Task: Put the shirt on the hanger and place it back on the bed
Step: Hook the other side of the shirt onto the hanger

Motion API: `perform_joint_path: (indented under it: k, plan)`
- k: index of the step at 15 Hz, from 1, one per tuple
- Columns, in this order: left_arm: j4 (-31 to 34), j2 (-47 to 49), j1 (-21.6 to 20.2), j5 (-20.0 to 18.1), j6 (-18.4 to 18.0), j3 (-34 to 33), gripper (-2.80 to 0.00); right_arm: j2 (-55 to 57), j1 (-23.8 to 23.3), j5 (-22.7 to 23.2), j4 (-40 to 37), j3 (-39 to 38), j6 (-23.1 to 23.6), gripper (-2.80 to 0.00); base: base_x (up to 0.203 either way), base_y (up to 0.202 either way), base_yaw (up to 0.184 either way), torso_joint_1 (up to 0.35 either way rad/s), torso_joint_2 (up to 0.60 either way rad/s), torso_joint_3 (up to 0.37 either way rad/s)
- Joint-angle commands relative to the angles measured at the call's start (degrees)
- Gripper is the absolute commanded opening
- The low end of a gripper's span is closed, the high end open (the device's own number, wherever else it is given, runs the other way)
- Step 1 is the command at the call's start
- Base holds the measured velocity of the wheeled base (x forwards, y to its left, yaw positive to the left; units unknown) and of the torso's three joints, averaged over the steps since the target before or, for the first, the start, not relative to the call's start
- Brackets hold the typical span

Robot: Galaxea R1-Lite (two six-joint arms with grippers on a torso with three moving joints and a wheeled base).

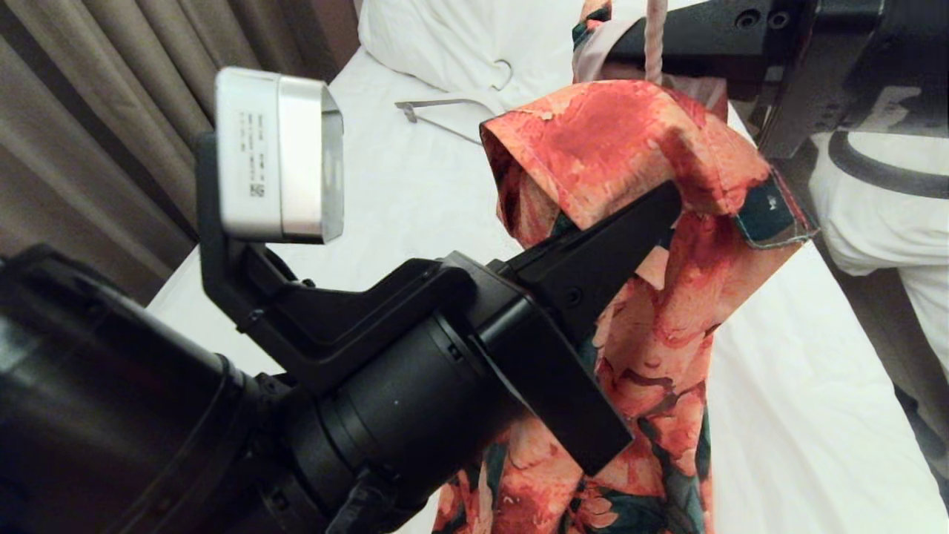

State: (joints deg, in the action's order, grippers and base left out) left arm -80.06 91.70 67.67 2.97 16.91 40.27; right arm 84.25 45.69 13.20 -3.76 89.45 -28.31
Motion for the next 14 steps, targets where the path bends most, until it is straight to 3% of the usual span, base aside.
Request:
perform_joint_path:
  k: [1,8,13,14]
  plan:
    - [-1.4,0.0,0.0,0.0,-1.2,0.0,-2.8,-1.3,1.0,0.2,-1.3,-0.4,-0.2,-2.8,0.0,0.0,0.0,0.0,0.0,0.0]
    - [-4.8,-1.3,-0.1,0.0,-4.3,0.2,-2.8,-2.6,1.9,0.6,-9.5,-0.8,-0.3,-2.8,0.0,0.0,0.0,0.0,0.0,0.0]
    - [-4.8,-1.2,-0.1,-0.1,-4.3,0.3,-2.8,-2.6,1.8,0.0,-9.5,-0.8,0.2,-2.8,0.0,0.0,0.0,0.0,0.0,0.0]
    - [-4.8,-1.2,-0.1,-0.1,-4.3,0.3,-2.8,-2.6,1.8,0.0,-9.4,-0.8,0.4,0.0,0.0,0.0,0.0,0.0,0.0,0.0]
